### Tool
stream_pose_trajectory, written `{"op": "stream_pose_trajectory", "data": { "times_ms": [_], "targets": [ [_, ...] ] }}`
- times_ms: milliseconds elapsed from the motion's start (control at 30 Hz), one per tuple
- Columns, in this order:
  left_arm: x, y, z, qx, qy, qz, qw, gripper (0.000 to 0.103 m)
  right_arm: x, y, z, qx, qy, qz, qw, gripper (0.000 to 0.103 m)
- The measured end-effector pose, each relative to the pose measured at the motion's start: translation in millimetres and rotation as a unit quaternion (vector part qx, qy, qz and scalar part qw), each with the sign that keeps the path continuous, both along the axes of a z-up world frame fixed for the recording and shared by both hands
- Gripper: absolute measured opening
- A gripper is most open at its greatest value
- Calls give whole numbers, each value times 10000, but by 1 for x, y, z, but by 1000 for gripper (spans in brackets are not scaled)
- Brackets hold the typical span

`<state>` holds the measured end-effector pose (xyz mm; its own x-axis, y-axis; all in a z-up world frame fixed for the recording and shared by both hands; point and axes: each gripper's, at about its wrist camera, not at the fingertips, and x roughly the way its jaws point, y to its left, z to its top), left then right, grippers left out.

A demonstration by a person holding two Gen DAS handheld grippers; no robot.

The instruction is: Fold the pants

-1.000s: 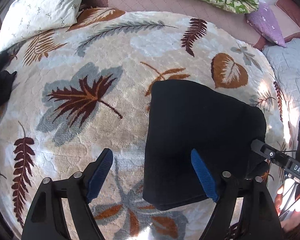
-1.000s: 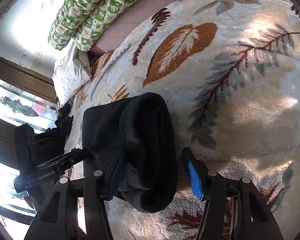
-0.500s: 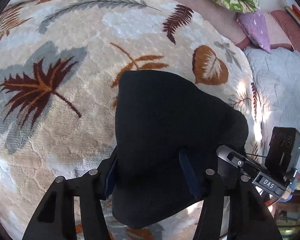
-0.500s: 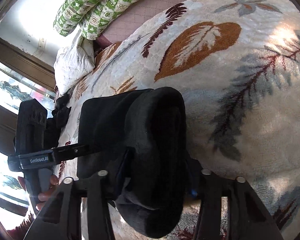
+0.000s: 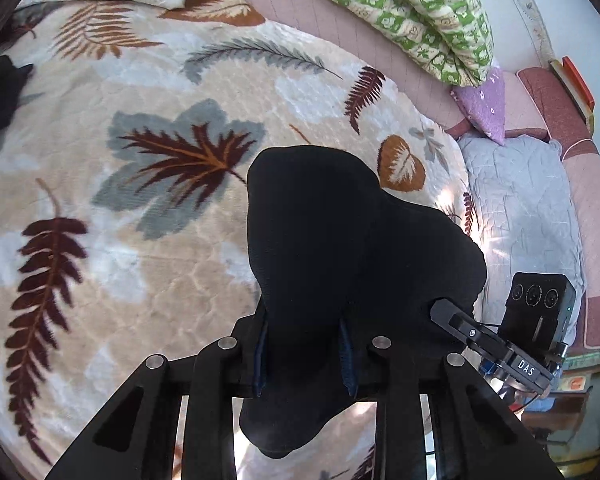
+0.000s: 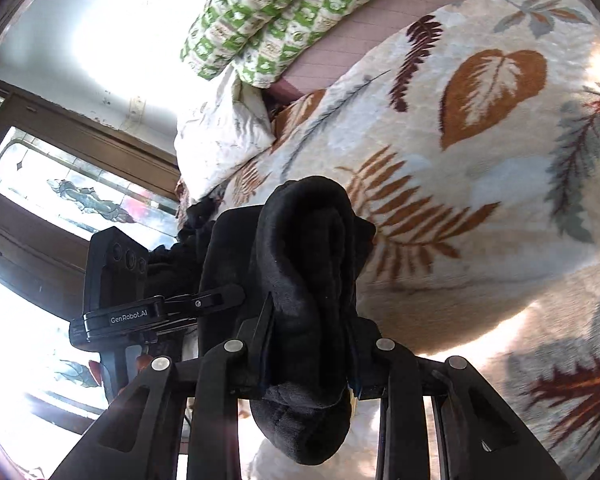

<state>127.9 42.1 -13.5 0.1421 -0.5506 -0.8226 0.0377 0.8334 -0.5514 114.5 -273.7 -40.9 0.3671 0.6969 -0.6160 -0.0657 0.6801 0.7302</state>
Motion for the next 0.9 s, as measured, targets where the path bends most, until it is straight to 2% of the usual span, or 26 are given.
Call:
{"op": "stream_pose_trajectory", "data": {
  "times_ms": [100,200,267,367,433,533,667,733,800,867,900],
  "targets": [
    [-12,30,9,202,4,78,9998,28,-9,32,1,216,38,203,9996,28],
    [-24,52,7,562,-42,138,9983,28,-18,64,-11,286,200,365,9987,28],
    [-30,62,-3,784,-41,166,9968,29,-23,83,-21,260,303,438,9982,28],
    [-32,61,-17,990,-39,174,9949,30,-25,104,-33,-61,348,476,9982,28],
    [-31,59,-23,1006,-10,243,9946,32,-25,108,-38,-347,311,425,9980,28],
    [-27,50,-15,1052,-186,284,9939,32,-22,109,-38,-426,312,334,9980,28],
    [-24,47,-11,921,-449,302,9943,32,-14,104,-20,-550,6,239,9982,27],
    [-20,47,-18,931,-461,318,9941,37,-8,97,-18,-427,-32,149,9990,28],
    [-14,46,-33,1142,-290,342,9925,40,-1,94,-26,-499,98,97,9987,28],
    [-10,48,-44,1254,-168,407,9911,57,4,93,-41,-796,209,-2,9966,32],
    [-10,50,-46,1353,-200,464,9895,71,6,92,-50,-898,289,-35,9955,35]
  ]
}}
